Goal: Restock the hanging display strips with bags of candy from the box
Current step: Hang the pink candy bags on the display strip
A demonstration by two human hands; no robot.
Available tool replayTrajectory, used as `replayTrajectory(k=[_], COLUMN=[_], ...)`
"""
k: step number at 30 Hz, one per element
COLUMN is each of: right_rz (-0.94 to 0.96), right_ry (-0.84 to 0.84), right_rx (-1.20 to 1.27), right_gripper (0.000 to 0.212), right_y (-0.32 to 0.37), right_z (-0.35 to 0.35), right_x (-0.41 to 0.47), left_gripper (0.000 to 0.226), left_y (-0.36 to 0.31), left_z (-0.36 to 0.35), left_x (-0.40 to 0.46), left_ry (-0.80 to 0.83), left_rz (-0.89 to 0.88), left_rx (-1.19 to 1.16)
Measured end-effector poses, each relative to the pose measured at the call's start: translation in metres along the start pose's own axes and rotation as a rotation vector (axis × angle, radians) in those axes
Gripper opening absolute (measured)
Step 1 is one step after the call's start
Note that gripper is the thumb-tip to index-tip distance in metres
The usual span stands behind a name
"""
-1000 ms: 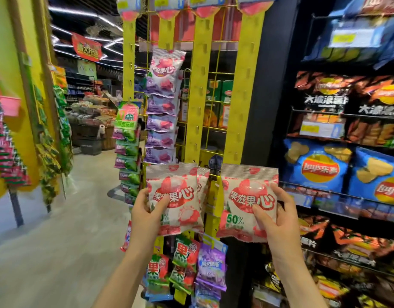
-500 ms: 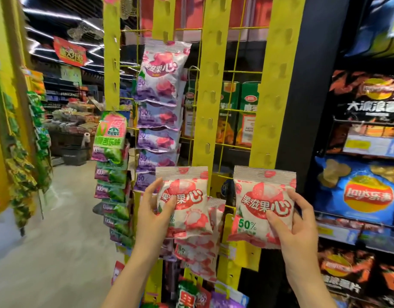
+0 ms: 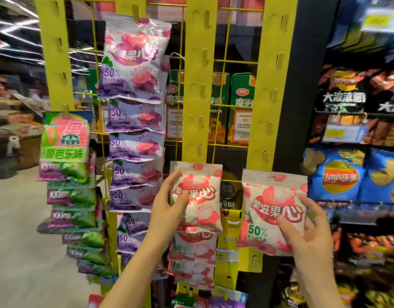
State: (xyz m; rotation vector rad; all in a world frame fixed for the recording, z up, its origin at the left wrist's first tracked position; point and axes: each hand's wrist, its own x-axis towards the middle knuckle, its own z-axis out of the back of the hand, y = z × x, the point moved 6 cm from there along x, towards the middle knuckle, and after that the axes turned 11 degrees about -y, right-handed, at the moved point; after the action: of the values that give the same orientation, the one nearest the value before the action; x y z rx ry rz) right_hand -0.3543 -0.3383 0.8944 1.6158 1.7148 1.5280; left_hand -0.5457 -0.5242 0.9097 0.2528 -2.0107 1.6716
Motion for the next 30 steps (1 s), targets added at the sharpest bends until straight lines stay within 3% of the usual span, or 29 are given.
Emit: replayTrajectory(k=[13, 22, 30], right_rz=[0.064, 0.077, 0.069], right_ry=[-0.065, -0.060, -0.068], right_rx=[-0.085, -0.111, -0.104], right_gripper=[0.047, 0.048, 0.049], right_y=[0.010, 0.008, 0.011], right_z=[-0.004, -0.011, -0.016], right_x=[-0.026, -0.029, -0.034], left_gripper=[0.046, 0.041, 0.042], left_y=[0.021, 0.025, 0.005], left_z=[-0.002, -0.001, -0.004], left_x=[-0.007, -0.014, -0.022], left_ry=[0.081, 0.044, -0.007], left_rz=[0.061, -0.021, -0.203], left_rx=[0.026, 0.167, 0.288])
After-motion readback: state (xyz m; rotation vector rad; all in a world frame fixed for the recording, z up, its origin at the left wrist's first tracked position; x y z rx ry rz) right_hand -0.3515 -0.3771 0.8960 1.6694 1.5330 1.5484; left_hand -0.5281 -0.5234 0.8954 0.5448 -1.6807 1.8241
